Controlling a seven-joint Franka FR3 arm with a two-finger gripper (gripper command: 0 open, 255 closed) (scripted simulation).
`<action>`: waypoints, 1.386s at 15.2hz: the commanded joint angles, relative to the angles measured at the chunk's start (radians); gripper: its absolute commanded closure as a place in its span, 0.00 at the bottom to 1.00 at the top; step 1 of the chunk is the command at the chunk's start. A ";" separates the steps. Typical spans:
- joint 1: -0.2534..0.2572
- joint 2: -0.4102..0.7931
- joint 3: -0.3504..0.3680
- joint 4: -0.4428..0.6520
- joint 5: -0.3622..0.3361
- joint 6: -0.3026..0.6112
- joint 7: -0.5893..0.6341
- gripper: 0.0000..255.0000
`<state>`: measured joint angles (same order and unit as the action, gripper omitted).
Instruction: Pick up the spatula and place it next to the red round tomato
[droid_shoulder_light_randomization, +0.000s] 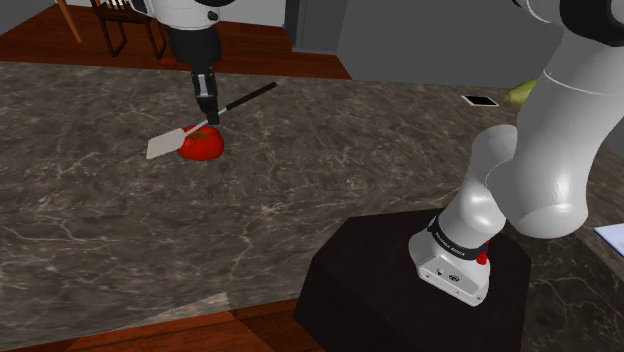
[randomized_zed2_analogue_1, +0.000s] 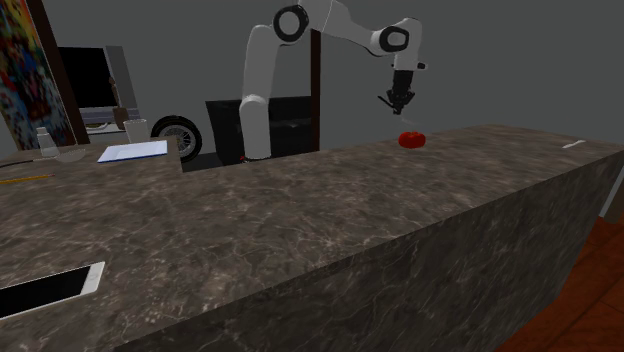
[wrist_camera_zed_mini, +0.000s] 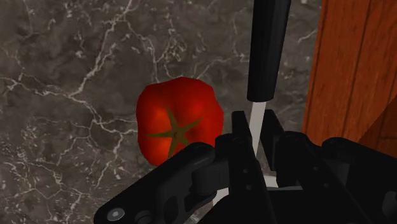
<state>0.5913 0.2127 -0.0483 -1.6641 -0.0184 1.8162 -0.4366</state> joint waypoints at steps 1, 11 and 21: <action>0.017 0.067 0.012 0.091 0.002 -0.025 0.029 1.00; 0.099 0.579 0.046 0.905 0.001 -0.330 0.140 1.00; 0.105 0.566 0.047 0.761 0.001 -0.198 0.148 1.00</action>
<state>0.6964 0.7833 -0.0016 -0.8808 -0.0171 1.5998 -0.2888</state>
